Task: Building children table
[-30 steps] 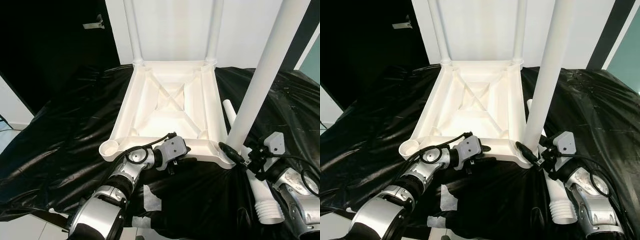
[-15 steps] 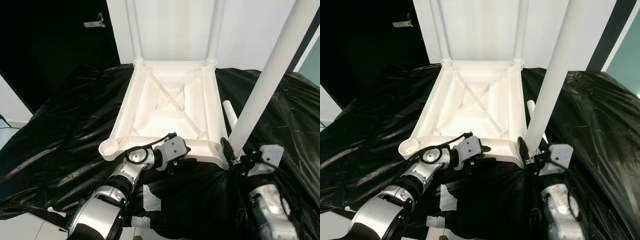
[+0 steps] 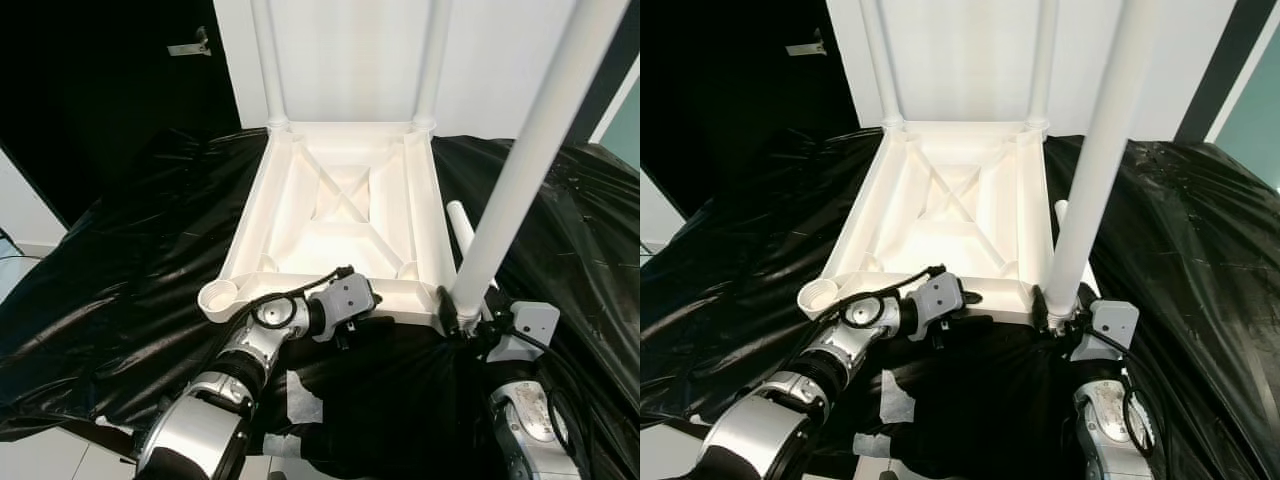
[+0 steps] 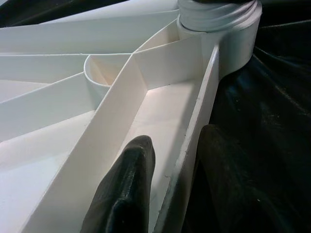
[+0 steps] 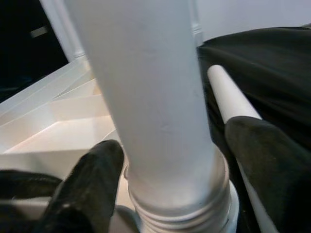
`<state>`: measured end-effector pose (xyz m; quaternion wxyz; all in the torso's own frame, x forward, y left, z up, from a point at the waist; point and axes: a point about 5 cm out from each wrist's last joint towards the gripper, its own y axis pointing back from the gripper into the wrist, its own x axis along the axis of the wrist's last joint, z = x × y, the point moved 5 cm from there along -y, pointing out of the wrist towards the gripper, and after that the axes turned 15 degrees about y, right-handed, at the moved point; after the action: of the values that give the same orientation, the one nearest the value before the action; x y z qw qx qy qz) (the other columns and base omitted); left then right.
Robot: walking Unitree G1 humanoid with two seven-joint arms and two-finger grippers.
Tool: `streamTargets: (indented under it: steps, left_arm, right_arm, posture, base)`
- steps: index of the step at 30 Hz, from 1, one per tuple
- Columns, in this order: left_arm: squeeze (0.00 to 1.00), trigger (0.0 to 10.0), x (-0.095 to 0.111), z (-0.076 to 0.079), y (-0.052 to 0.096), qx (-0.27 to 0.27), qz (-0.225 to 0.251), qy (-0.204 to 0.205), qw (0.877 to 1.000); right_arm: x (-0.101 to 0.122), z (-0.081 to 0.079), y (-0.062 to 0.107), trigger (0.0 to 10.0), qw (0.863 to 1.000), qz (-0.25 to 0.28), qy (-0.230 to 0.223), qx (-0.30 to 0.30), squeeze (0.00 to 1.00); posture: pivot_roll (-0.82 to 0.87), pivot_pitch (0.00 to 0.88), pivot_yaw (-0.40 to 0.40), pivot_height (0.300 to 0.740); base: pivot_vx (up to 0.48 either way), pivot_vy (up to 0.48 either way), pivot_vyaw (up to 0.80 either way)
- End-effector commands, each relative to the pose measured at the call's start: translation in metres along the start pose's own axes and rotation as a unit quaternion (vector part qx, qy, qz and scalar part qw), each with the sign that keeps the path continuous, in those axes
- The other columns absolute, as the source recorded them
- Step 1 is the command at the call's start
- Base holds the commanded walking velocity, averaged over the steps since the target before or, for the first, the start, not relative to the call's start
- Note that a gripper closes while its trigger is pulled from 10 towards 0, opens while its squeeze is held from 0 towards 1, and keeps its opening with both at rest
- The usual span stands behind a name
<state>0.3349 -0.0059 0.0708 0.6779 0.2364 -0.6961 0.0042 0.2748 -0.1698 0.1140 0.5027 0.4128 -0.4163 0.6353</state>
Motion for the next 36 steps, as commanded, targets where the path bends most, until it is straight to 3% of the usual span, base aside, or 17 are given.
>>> streamTargets:
  steps: [1, 2, 3, 9, 15, 16, 17, 18, 28, 31, 32, 36]
  left_arm:
    - [0.0, 10.0, -0.023, -0.006, 0.001, 0.073, -0.025, 0.033, 0.996]
    - [0.0, 10.0, -0.023, -0.006, 0.001, 0.073, -0.025, 0.033, 0.996]
    - [0.0, 10.0, -0.023, -0.006, 0.0, 0.072, -0.024, 0.033, 0.997]
    - [0.0, 10.0, -0.021, -0.006, -0.001, 0.072, -0.02, 0.034, 0.997]
    - [0.0, 10.0, -0.022, -0.007, 0.0, 0.076, -0.021, 0.035, 0.996]
    - [0.0, 10.0, -0.022, -0.007, 0.001, 0.077, -0.021, 0.035, 0.996]
    - [0.0, 10.0, -0.023, -0.008, 0.001, 0.078, -0.021, 0.035, 0.996]
    - [0.0, 10.0, -0.022, -0.009, 0.002, 0.079, -0.021, 0.035, 0.996]
    - [0.0, 10.0, -0.021, -0.01, 0.002, 0.082, -0.02, 0.035, 0.996]
    - [0.0, 10.0, -0.021, -0.01, 0.002, 0.082, -0.019, 0.035, 0.996]
    - [0.0, 10.0, -0.021, -0.01, 0.002, 0.082, -0.019, 0.035, 0.996]
    - [0.0, 10.0, -0.022, -0.01, 0.003, 0.084, -0.02, 0.036, 0.996]
  right_arm:
    - [0.009, -0.004, -0.006, 10.0, 0.998, 0.024, 0.027, 0.053, 0.21]
    - [0.009, -0.004, -0.006, 10.0, 0.998, 0.024, 0.027, 0.053, 0.21]
    - [0.014, -0.002, -0.01, 10.0, 0.995, 0.036, 0.046, 0.078, 0.0]
    - [0.018, 0.005, -0.019, 10.0, 0.988, 0.046, 0.063, 0.135, 0.0]
    - [0.008, 0.007, -0.019, 10.0, 0.978, 0.018, 0.033, 0.203, 0.0]
    - [0.005, 0.006, -0.018, 4.6, 0.975, 0.012, 0.026, 0.221, 0.0]
    - [0.004, 0.006, -0.017, 3.5, 0.972, 0.009, 0.023, 0.235, 0.0]
    - [0.004, 0.006, -0.016, 0.0, 0.969, 0.009, 0.018, 0.247, 0.0]
    - [0.008, 0.011, -0.018, 0.0, 0.967, 0.017, -0.002, 0.254, 0.0]
    - [0.008, 0.021, -0.022, 0.0, 0.996, -0.003, -0.002, 0.088, 0.0]
    - [0.008, 0.021, -0.022, 0.0, 0.996, -0.003, -0.002, 0.088, 0.0]
    - [0.008, 0.014, -0.001, 0.0, 0.999, -0.02, 0.01, -0.048, 0.0]
  posture:
    - [-0.05, 0.0, 0.028, 0.74]
    - [-0.05, 0.0, 0.028, 0.74]
    - [-0.04, 0.0, 0.026, 0.74]
    - [-0.04, 0.0, 0.02, 0.74]
    - [-0.03, 0.0, 0.018, 0.74]
    - [-0.03, 0.0, 0.016, 0.74]
    - [-0.03, 0.0, 0.016, 0.74]
    - [-0.03, 0.0, 0.016, 0.74]
    - [-0.03, 0.0, 0.014, 0.74]
    - [-0.02, 0.0, 0.008, 0.74]
    - [-0.02, 0.0, 0.008, 0.74]
    - [-0.01, 0.0, 0.006, 0.74]
  base:
    - [0.0, 0.0, 0.0]
    - [0.0, 0.0, 0.0]
    - [0.0, 0.0, 0.0]
    - [0.0, 0.0, 0.0]
    - [0.0, 0.0, 0.0]
    - [0.0, 0.0, 0.0]
    - [0.0, 0.0, 0.0]
    - [0.0, 0.0, 0.0]
    - [0.0, 0.0, 0.0]
    - [0.0, 0.0, 0.0]
    - [0.0, 0.0, 0.0]
    - [0.0, 0.0, 0.0]
